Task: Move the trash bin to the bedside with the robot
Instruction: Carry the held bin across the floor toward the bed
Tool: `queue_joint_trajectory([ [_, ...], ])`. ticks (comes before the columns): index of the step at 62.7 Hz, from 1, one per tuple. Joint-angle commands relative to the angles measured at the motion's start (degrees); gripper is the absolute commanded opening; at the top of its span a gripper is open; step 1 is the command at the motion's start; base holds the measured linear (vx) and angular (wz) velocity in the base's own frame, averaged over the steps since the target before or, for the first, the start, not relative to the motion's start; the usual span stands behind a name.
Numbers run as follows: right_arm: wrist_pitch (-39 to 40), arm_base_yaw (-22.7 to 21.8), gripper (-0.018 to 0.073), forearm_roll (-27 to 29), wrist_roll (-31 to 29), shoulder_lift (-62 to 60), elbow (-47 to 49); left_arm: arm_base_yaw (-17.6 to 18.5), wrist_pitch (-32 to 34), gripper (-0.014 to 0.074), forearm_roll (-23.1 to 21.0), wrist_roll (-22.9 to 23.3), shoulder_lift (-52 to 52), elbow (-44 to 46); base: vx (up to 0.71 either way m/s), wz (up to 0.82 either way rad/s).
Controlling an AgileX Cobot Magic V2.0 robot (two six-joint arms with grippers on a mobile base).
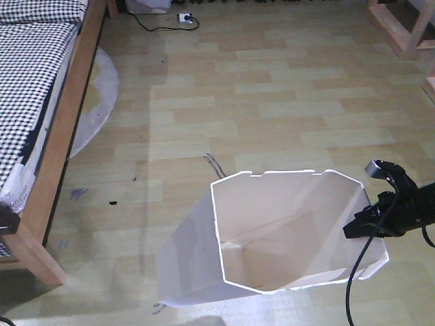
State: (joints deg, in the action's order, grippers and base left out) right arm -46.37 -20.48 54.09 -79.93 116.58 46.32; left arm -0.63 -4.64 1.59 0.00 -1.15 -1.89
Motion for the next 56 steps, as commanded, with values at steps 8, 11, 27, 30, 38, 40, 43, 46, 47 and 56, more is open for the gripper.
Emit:
queue_joint_trajectory([
  [8,-13.2,-0.22,-0.0003,6.25,0.22,-3.6,0.79,0.35,4.28,-0.0006,-0.54,0.79,-0.37,-0.67,0.29,0.2],
  [11,-13.2,-0.22,-0.0003,6.25,0.22,-3.6,0.79,0.35,4.28,-0.0006,-0.54,0.79,-0.37,-0.67,0.29,0.19],
  [27,-13.2,-0.22,-0.0003,6.25,0.22,-3.6,0.79,0.35,4.28,-0.0006,-0.54,0.79,-0.37,-0.67,0.3,0.11],
  [30,-13.2,-0.22,-0.0003,6.25,0.22,-3.6,0.79,0.35,4.28,-0.0006,-0.54,0.79,-0.37,-0.67,0.31,0.03],
  [38,-13.2,-0.22,-0.0003,6.25,0.22,-3.6,0.79,0.35,4.28,-0.0006,-0.54,0.79,-0.37,-0.67,0.31,0.01],
  [40,-13.2,-0.22,-0.0003,6.25,0.22,-3.6,0.79,0.35,4.28,-0.0006,-0.54,0.79,-0.37,-0.67,0.31,-0.01],
  [43,-13.2,-0.22,-0.0003,6.25,0.22,-3.6,0.79,0.35,4.28,-0.0006,-0.54,0.79,-0.37,-0.67,0.3,-0.02],
  [46,-13.2,-0.22,-0.0003,6.25,0.22,-3.6,0.79,0.35,4.28,-0.0006,-0.54,0.79,-0.37,-0.67,0.3,-0.02],
  [47,-13.2,-0.22,-0.0003,6.25,0.22,-3.6,0.79,0.35,4.28,-0.0006,-0.54,0.79,-0.37,-0.67,0.3,-0.02],
  [56,-13.2,-0.22,-0.0003,6.25,0.22,-3.6,0.79,0.35,4.28,-0.0006,-0.54,0.79,-0.37,-0.67,0.29,-0.01],
])
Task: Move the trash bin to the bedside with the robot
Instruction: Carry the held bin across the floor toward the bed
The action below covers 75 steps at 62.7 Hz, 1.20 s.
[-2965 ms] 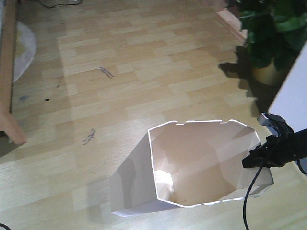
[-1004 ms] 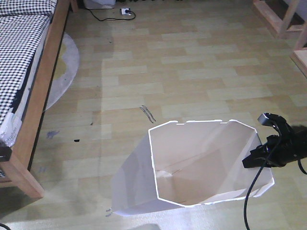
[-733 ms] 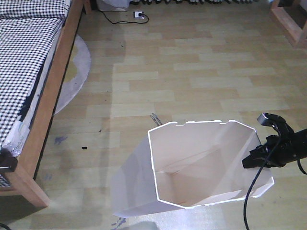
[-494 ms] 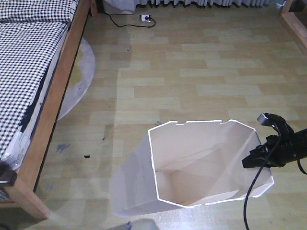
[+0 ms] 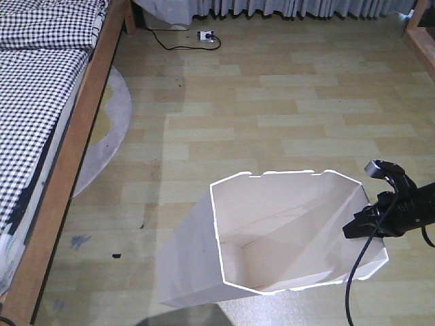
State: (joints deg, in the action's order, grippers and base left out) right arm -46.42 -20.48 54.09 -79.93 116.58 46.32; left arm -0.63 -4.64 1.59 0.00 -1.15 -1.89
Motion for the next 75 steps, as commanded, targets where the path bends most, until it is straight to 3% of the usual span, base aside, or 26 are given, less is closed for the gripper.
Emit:
queue_joint_trajectory([
  [1,-13.15,-0.22,-0.0003,6.25,0.22,-3.6,0.79,0.35,4.28,-0.0006,-0.54,0.79,-0.37,-0.67,0.28,0.0],
  [75,-13.15,-0.22,-0.0003,6.19,0.22,-3.6,0.79,0.35,4.28,-0.0006,-0.54,0.79,-0.37,-0.67,0.24,0.01],
])
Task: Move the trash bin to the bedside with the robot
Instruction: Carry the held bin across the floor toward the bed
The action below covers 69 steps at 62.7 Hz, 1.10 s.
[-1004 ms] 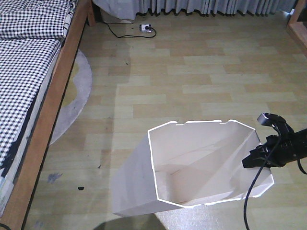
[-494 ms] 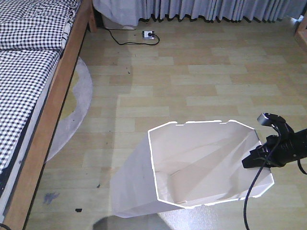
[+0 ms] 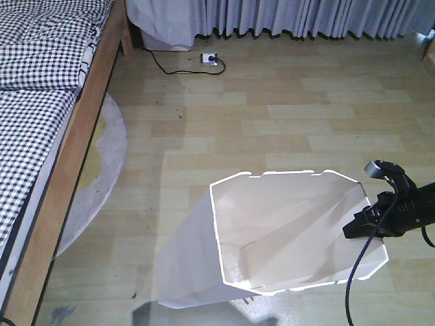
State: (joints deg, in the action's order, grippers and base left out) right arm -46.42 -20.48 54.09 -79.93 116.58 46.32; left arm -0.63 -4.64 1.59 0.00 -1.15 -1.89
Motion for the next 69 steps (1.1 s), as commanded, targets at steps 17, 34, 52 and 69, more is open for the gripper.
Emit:
queue_joint_trajectory([
  [17,-13.15,-0.22,-0.0003,6.19,0.22,-3.6,0.79,0.35,4.28,-0.0006,-0.54,0.79,-0.37,-0.67,0.24,-0.04],
  [34,-13.15,-0.22,-0.0003,6.19,0.22,-3.6,0.79,0.35,4.28,-0.0006,-0.54,0.79,-0.37,-0.67,0.25,-0.04],
  [52,-13.15,-0.22,-0.0003,6.19,0.22,-3.6,0.79,0.35,4.28,-0.0006,-0.54,0.79,-0.37,-0.67,0.24,-0.03],
  [69,-13.15,-0.22,-0.0003,6.19,0.22,-3.6,0.79,0.35,4.28,-0.0006,-0.54,0.79,-0.37,-0.67,0.22,-0.04],
])
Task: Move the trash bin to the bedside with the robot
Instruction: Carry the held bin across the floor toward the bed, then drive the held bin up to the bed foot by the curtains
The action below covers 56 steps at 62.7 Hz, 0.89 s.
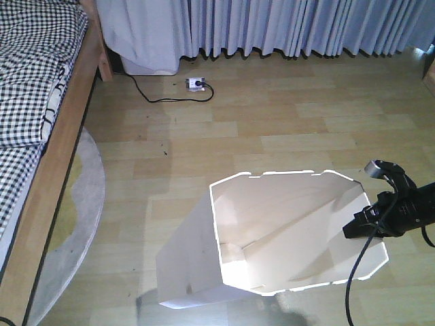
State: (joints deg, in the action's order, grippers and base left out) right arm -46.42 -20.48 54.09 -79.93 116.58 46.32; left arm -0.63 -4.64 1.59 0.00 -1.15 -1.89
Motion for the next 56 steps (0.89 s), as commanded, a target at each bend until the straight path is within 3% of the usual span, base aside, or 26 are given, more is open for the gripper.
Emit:
queue_joint_trajectory([
  [1,-13.15,-0.22,-0.0003,6.19,0.22,-3.6,0.79,0.35,4.28,-0.0006,-0.54,0.79,-0.37,-0.67,0.21,-0.05],
  [56,-13.15,-0.22,-0.0003,6.19,0.22,-3.6,0.79,0.35,4.28,-0.0006,-0.54,0.79,-0.37,-0.67,0.21,0.0],
])
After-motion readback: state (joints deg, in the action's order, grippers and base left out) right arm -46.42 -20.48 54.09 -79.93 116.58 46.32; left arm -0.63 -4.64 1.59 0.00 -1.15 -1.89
